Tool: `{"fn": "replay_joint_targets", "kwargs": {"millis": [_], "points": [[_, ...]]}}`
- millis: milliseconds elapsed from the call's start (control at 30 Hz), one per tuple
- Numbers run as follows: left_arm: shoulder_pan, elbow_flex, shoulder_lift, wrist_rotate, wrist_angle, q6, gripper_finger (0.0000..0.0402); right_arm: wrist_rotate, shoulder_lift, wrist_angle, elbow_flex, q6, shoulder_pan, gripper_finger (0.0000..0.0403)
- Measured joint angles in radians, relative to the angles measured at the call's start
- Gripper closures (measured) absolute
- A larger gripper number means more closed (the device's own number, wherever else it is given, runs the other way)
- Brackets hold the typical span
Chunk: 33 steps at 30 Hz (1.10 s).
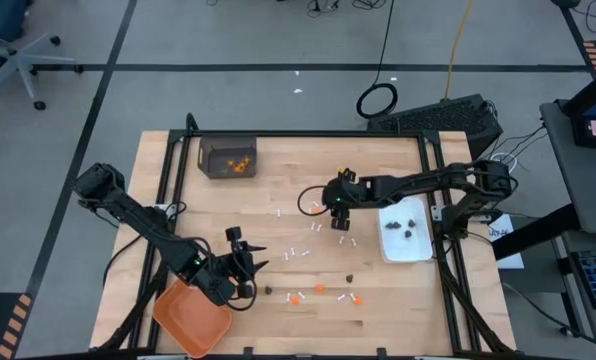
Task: Sort Halloween decoration
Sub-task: Put the black skull toy into the white bin
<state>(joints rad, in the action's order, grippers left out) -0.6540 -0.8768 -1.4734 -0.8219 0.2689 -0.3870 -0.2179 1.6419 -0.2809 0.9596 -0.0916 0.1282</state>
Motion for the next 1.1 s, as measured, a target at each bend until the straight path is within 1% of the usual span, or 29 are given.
{"fn": "replay_joint_targets", "kwargs": {"millis": [133, 300, 433, 600, 733, 900, 1100], "points": [[0.0, 0.0, 0.0, 0.0, 0.001, 0.0, 0.0238, 0.061, 0.045, 0.03, 0.0, -0.007, 0.041, 0.0199], [0.0, 0.0, 0.0, 0.001, 0.0, 0.0, 0.0238, 0.065, 0.092, 0.024, 0.0, -0.005, 0.083, 0.0199], [0.0, 0.0, 0.0, 0.001, 0.0, 0.0, 0.0238, 0.094, 0.101, 0.012, 0.0, 0.024, 0.111, 0.0199], [0.0, 0.0, 0.0, 0.002, 0.001, -0.001, 0.0238, 0.093, 0.1, 0.017, 0.0, 0.03, 0.125, 0.0199], [0.0, 0.0, 0.0, 0.002, 0.0, -0.001, 0.0238, 0.151, 0.11, 0.024, 0.0, 0.029, 0.133, 0.0205], [0.0, 0.0, 0.0, 0.003, 0.0, -0.001, 0.0238, 0.176, 0.146, 0.027, 0.004, 0.03, 0.142, 0.0235], [0.0, 0.0, 0.0, 0.003, 0.0, -0.001, 0.0238, 0.18, 0.16, 0.02, 0.004, 0.04, 0.143, 0.0298]]}}
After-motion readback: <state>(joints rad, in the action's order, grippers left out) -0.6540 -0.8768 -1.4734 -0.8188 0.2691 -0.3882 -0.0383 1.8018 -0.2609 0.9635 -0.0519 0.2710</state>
